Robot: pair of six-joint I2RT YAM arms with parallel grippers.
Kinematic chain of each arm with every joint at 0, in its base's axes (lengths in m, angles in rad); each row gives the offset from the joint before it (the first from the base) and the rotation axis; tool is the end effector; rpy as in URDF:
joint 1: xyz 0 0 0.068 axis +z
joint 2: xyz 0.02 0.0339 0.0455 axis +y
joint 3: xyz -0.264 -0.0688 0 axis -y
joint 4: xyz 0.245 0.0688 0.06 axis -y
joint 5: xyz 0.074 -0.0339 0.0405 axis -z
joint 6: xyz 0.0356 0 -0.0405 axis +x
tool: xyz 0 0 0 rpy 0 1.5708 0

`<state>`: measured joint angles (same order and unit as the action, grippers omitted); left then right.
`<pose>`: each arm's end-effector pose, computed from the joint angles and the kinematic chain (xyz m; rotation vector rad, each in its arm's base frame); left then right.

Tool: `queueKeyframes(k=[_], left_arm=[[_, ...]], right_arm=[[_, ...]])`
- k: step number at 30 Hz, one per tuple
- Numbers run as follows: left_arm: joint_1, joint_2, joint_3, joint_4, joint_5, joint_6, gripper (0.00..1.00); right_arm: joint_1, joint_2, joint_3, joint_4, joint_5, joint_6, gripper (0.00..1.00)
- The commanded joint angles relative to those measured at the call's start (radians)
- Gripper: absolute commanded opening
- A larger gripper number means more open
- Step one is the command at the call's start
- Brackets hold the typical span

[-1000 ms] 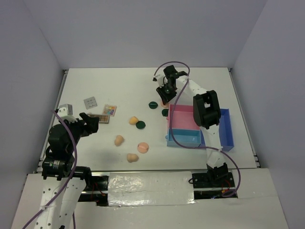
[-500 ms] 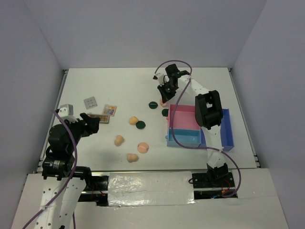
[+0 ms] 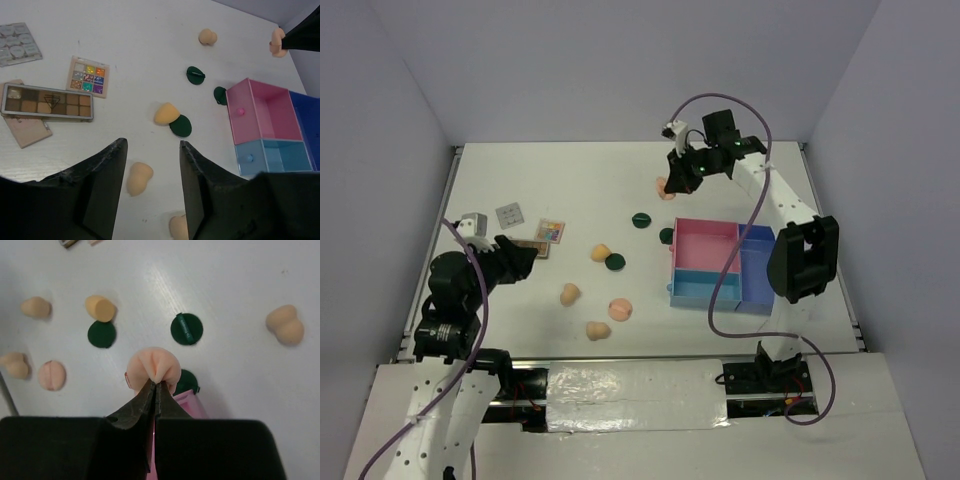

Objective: Organize the makeup

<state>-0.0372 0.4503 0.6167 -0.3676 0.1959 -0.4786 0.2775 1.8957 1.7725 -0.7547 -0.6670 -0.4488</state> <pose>0.1204 -0.0114 0.3064 -0.2524 1.7828 -0.5444 0.3978 0.1362 0.3147 -1.0890 2.0537 0.7249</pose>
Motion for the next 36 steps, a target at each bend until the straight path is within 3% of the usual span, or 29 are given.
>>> queueKeyframes(k=[1, 4, 10, 16, 20, 29, 36], left_arm=[[-0.003, 0.042, -0.02, 0.087, 0.094, -0.02, 0.59], [-0.003, 0.086, -0.041, 0.123, 0.151, -0.044, 0.62], [-0.006, 0.14, -0.087, 0.203, 0.218, -0.095, 0.57], [-0.049, 0.198, -0.12, 0.285, 0.22, -0.163, 0.4], [-0.13, 0.252, -0.121, 0.338, 0.162, -0.193, 0.38], [-0.314, 0.382, -0.097, 0.36, -0.007, -0.23, 0.54], [-0.446, 0.539, -0.048, 0.387, -0.101, -0.239, 0.55]], right_arm=[[-0.032, -0.092, -0.085, 0.026, -0.077, -0.03, 0.02], [-0.069, -0.161, -0.159, 0.018, -0.079, -0.056, 0.03], [-0.1, -0.29, -0.343, 0.002, -0.017, -0.142, 0.06], [-0.104, -0.345, -0.498, 0.063, 0.096, -0.139, 0.11], [-0.107, -0.322, -0.547, 0.118, 0.155, -0.108, 0.16], [-0.113, -0.264, -0.57, 0.175, 0.184, -0.062, 0.34], [-0.113, -0.25, -0.574, 0.187, 0.188, -0.048, 0.41]])
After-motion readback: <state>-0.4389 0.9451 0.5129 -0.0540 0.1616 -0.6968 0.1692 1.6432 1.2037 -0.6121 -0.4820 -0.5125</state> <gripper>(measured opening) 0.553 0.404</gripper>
